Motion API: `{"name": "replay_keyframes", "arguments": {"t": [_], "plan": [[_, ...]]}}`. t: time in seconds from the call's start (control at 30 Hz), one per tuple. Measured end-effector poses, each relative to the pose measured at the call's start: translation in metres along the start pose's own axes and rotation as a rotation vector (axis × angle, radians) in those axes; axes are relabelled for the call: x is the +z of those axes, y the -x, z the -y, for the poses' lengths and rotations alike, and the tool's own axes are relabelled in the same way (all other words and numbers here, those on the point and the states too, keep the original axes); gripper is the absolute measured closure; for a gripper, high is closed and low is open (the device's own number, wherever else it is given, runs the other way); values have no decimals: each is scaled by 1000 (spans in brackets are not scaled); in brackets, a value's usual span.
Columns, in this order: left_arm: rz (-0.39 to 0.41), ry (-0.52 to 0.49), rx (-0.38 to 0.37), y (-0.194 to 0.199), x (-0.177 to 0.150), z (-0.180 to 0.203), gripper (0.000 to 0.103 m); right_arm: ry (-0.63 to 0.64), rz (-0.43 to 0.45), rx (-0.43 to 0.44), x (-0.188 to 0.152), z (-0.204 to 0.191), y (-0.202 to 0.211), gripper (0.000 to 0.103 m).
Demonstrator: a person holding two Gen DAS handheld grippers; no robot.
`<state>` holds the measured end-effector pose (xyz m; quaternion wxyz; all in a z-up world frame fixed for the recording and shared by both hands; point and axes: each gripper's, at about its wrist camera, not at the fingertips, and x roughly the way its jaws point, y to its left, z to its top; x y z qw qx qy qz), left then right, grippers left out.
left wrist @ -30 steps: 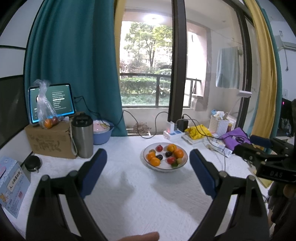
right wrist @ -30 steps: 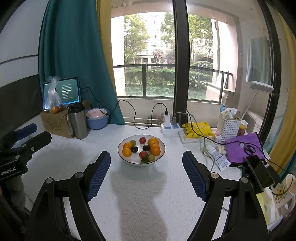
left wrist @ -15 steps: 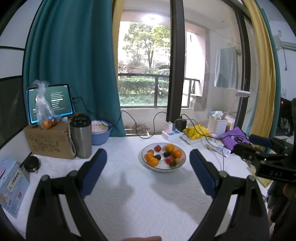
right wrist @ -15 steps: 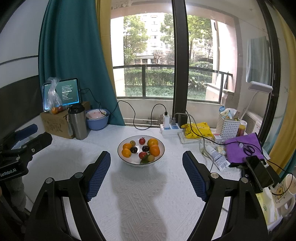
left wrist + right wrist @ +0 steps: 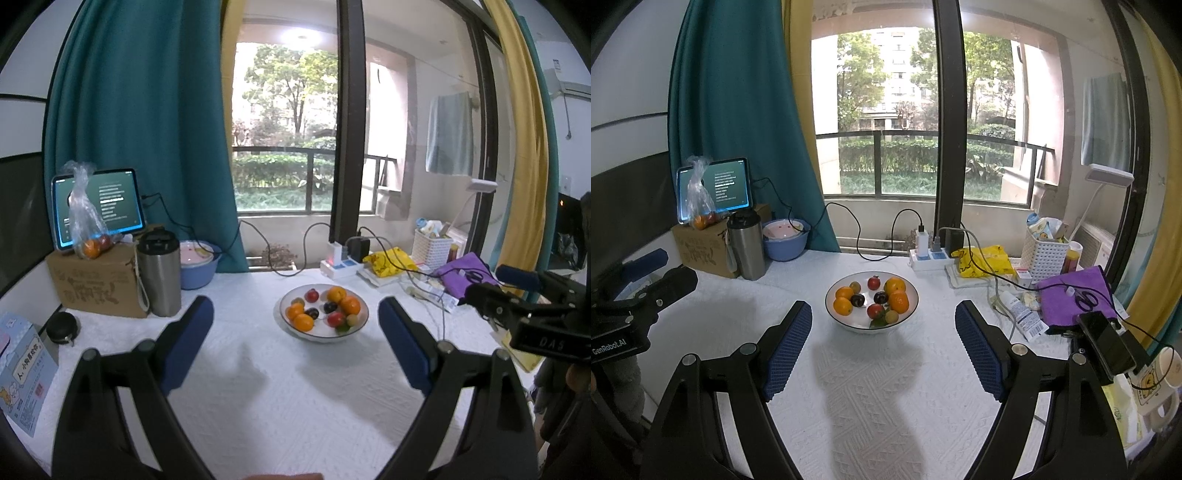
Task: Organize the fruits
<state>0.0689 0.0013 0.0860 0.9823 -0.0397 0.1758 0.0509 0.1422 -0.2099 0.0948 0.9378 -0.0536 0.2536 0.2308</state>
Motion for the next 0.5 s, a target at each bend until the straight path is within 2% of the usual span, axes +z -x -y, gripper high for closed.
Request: {"name": "replay_keyframes", "arguments": {"t": [0.5], "plan": [[-25,-5,-4,-14,0,6,11,-1,-10,-10,4,5,-4,20]]}}
